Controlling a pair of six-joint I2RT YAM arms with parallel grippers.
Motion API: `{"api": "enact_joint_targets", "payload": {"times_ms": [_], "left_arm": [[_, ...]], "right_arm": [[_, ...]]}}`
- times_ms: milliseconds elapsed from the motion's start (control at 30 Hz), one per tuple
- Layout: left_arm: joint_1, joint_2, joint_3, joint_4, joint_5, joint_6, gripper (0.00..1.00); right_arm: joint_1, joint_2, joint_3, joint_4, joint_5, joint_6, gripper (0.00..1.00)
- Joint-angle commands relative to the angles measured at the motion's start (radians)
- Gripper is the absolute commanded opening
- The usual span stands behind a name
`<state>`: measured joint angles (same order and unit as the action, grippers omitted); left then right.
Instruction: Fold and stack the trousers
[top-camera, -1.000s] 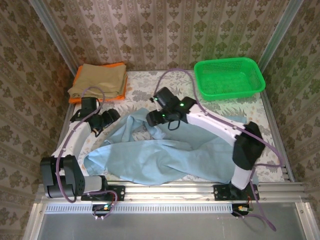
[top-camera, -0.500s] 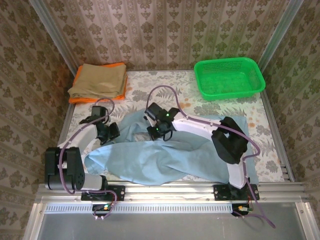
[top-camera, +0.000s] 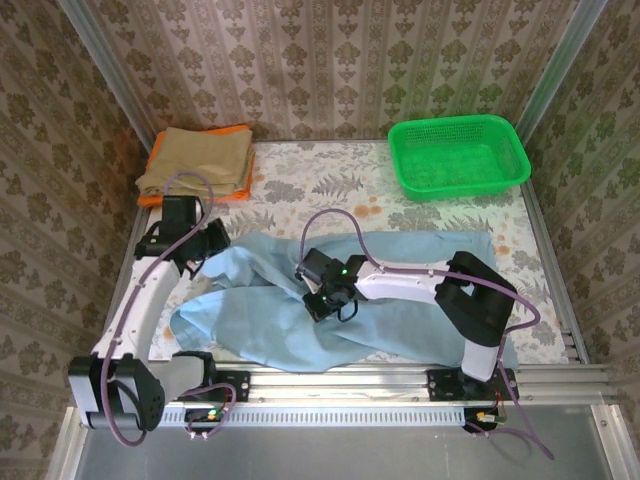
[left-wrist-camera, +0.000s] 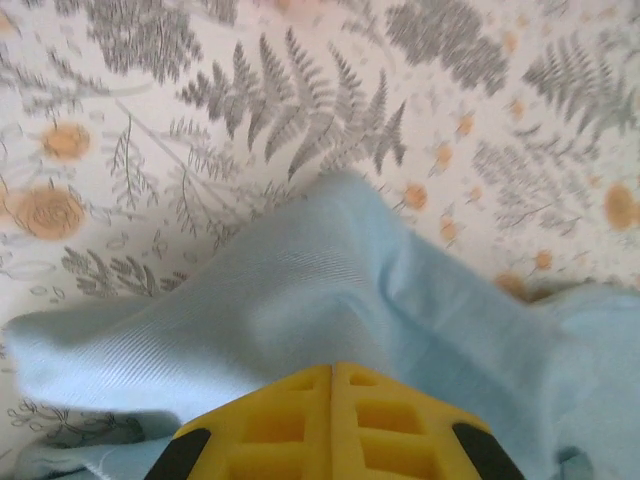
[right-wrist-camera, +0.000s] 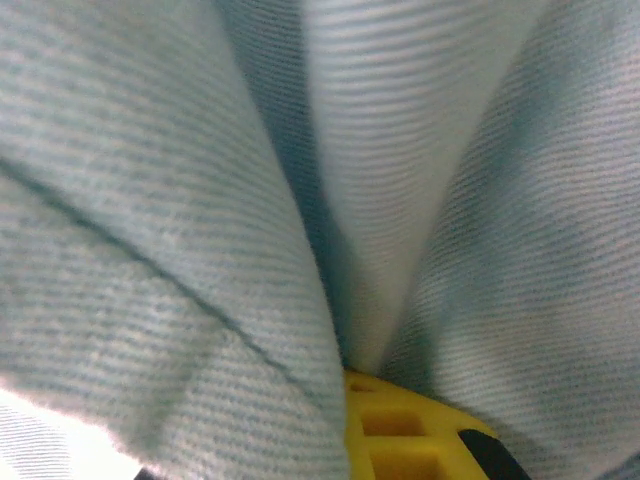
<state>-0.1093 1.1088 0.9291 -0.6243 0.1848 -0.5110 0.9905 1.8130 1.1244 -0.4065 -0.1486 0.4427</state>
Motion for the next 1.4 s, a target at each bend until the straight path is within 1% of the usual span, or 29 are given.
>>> {"api": "enact_joint_targets", "payload": {"times_ms": [0,67,100,200,233,267,300,333,367,400,467,533,567,667,700,767,800,867,933,1000,1100,1167,1233,1267,1333,1367], "left_arm": [[-0.006,-0.043,0.017,-0.083,-0.018,0.025,0.0],[-0.004,-0.069,0.038,-0.097,-0.057,0.031,0.0],[0.002,-0.076,0.057,-0.103,-0.058,0.047,0.0],[0.025,-0.048,0.113,-0.116,-0.066,0.064,0.0],[0.038,-0.02,0.123,-0.114,-0.063,0.064,0.06],[0.043,0.004,0.132,-0.107,-0.049,0.068,0.24],[0.038,0.04,0.135,-0.081,-0.019,0.078,0.32],[0.025,0.08,0.139,-0.059,-0.012,0.079,0.33],[0.006,0.119,0.145,-0.039,-0.004,0.086,0.4],[-0.022,0.165,0.162,-0.032,-0.004,0.097,0.53],[-0.08,0.256,0.209,-0.025,0.004,0.118,0.59],[-0.156,0.334,0.258,-0.008,-0.027,0.14,0.69],[-0.187,0.366,0.276,-0.002,-0.03,0.153,0.73],[-0.27,0.46,0.328,0.017,0.04,0.17,0.79],[-0.296,0.487,0.338,0.017,0.033,0.174,0.81],[-0.338,0.537,0.35,0.001,0.041,0.191,0.8],[-0.355,0.558,0.35,-0.012,0.027,0.189,0.76],[-0.391,0.583,0.331,-0.039,-0.003,0.175,0.66],[-0.42,0.584,0.287,-0.042,-0.001,0.17,0.59],[-0.443,0.563,0.234,-0.03,0.032,0.157,0.59],[-0.477,0.504,0.141,0.038,0.096,0.114,0.67],[-0.484,0.472,0.086,0.076,0.144,0.077,0.7],[-0.483,0.425,0.041,0.115,0.16,0.059,0.71],[-0.481,0.405,0.027,0.126,0.166,0.052,0.7],[-0.481,0.366,0.019,0.146,0.198,0.043,0.59],[-0.483,0.353,0.02,0.15,0.2,0.041,0.45]], "right_arm": [[0.013,0.025,-0.038,0.02,-0.043,0.051,0.06],[0.015,0.028,-0.052,0.035,-0.058,0.071,0.12],[0.017,0.029,-0.06,0.048,-0.059,0.082,0.16],[0.017,0.037,-0.088,0.09,-0.102,0.125,0.15],[0.024,0.045,-0.095,0.093,-0.103,0.129,0.14],[0.029,0.048,-0.1,0.087,-0.088,0.131,0.13],[0.033,0.054,-0.106,0.078,-0.074,0.136,0.13],[0.033,0.057,-0.121,0.08,-0.078,0.148,0.13],[0.034,0.057,-0.135,0.09,-0.081,0.167,0.13],[0.033,0.052,-0.153,0.101,-0.084,0.184,0.13],[0.035,0.038,-0.186,0.113,-0.078,0.198,0.15],[0.034,0.023,-0.202,0.1,-0.059,0.195,0.17],[0.033,0.015,-0.206,0.095,-0.054,0.198,0.18],[0.028,-0.027,-0.22,0.094,-0.036,0.203,0.23],[0.022,-0.042,-0.223,0.095,-0.036,0.201,0.23],[0.004,-0.063,-0.225,0.089,-0.029,0.2,0.24],[-0.004,-0.075,-0.228,0.086,-0.024,0.201,0.24],[-0.023,-0.095,-0.241,0.085,-0.024,0.201,0.26],[-0.042,-0.125,-0.26,0.087,-0.014,0.202,0.27],[-0.06,-0.142,-0.269,0.084,-0.01,0.205,0.29],[-0.084,-0.149,-0.27,0.095,-0.019,0.206,0.3],[-0.087,-0.137,-0.256,0.095,-0.016,0.207,0.32],[-0.088,-0.121,-0.239,0.095,-0.012,0.211,0.32],[-0.087,-0.118,-0.235,0.098,-0.011,0.216,0.33],[-0.089,-0.119,-0.227,0.097,-0.001,0.226,0.36],[-0.09,-0.125,-0.222,0.092,0.002,0.228,0.37]]}}
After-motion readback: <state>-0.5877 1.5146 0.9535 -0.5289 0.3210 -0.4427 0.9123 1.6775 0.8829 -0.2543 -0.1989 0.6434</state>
